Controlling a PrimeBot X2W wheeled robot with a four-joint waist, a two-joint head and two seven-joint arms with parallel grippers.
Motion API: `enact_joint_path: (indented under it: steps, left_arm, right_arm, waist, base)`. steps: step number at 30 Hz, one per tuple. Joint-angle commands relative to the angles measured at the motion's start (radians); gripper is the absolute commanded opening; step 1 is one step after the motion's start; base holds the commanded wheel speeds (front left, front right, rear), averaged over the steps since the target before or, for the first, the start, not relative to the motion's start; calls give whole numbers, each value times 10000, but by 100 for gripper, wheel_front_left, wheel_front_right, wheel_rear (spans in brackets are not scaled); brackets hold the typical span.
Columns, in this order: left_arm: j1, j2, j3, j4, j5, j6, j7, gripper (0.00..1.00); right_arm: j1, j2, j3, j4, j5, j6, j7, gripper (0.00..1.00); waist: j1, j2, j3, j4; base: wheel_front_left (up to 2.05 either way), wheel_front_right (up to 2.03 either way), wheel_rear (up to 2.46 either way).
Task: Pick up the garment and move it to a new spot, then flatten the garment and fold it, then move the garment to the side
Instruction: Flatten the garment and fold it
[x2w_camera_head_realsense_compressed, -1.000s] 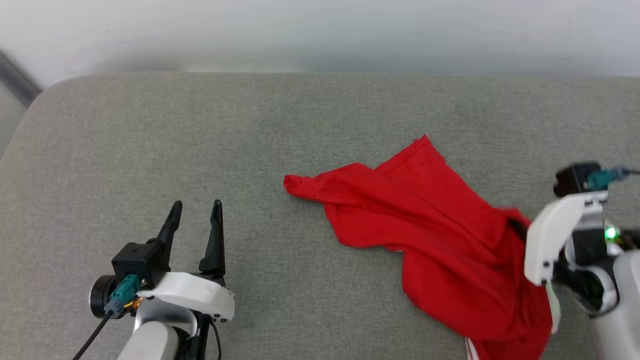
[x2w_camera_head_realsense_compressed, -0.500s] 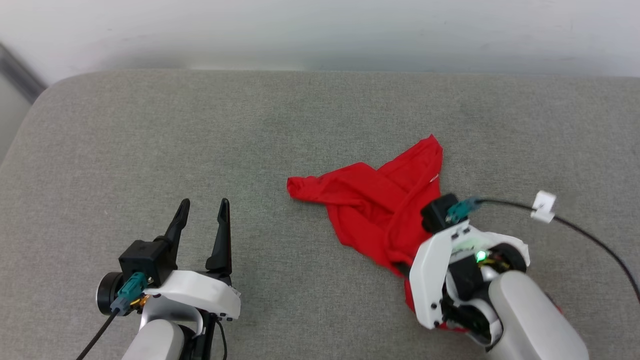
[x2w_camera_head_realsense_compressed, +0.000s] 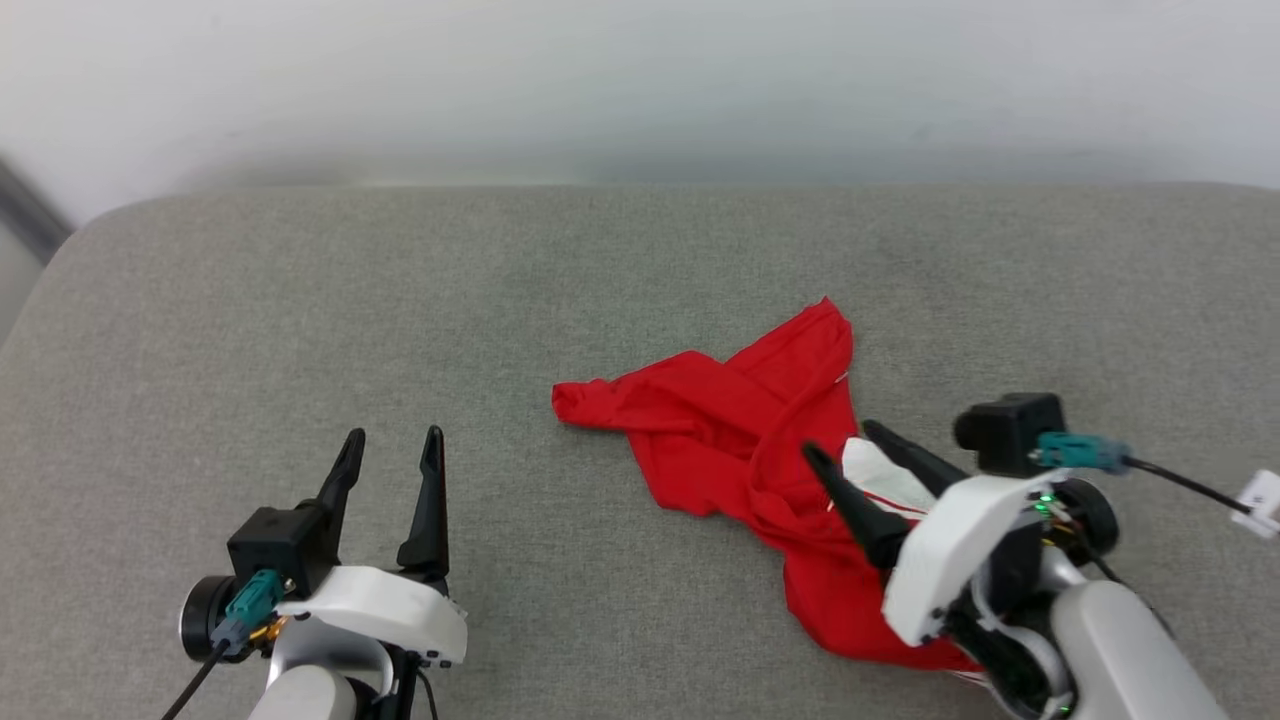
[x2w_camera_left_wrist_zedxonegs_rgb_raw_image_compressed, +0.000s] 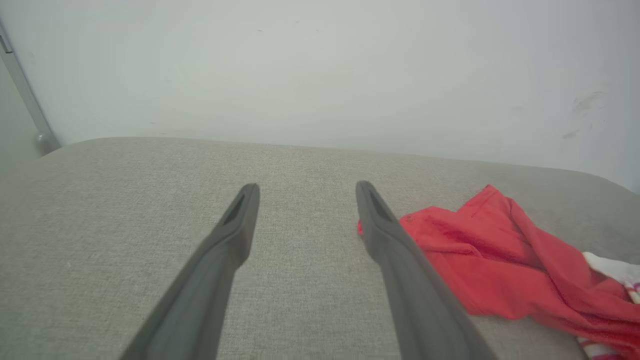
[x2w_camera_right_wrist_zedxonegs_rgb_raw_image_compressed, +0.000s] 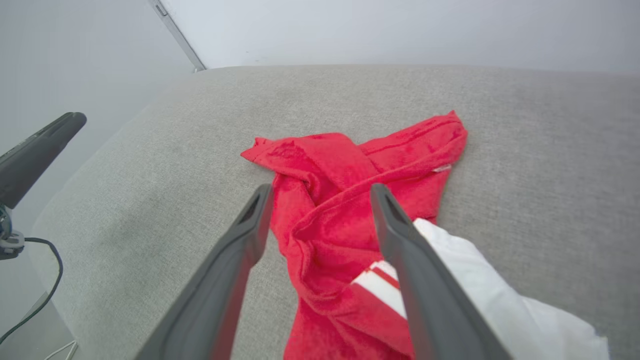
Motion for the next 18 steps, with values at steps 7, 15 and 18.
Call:
enact_joint_path:
  steps: [7,15,18]
  left_arm:
    - [195,97,59,-192,-63,113,-8,100]
    - [-141,27,-4,-255,-39,49,-30,100]
    - [-244,-7,6,-246,-32,27,-42,100]
  right_arm:
    - [525,-796,-2048,126,350,-3,1466,100]
    - [-225,-1873,-2720,1438,448,-3,3627,100]
    - [-574,-1916,-2436,1748,578,-3,3980,100]
  waist:
    - [0,0,-186,-314]
    - [0,0,330,-185]
    - [0,0,580,-92]
  base:
    - [0,0,0]
    - [0,0,0]
    - [0,0,0]
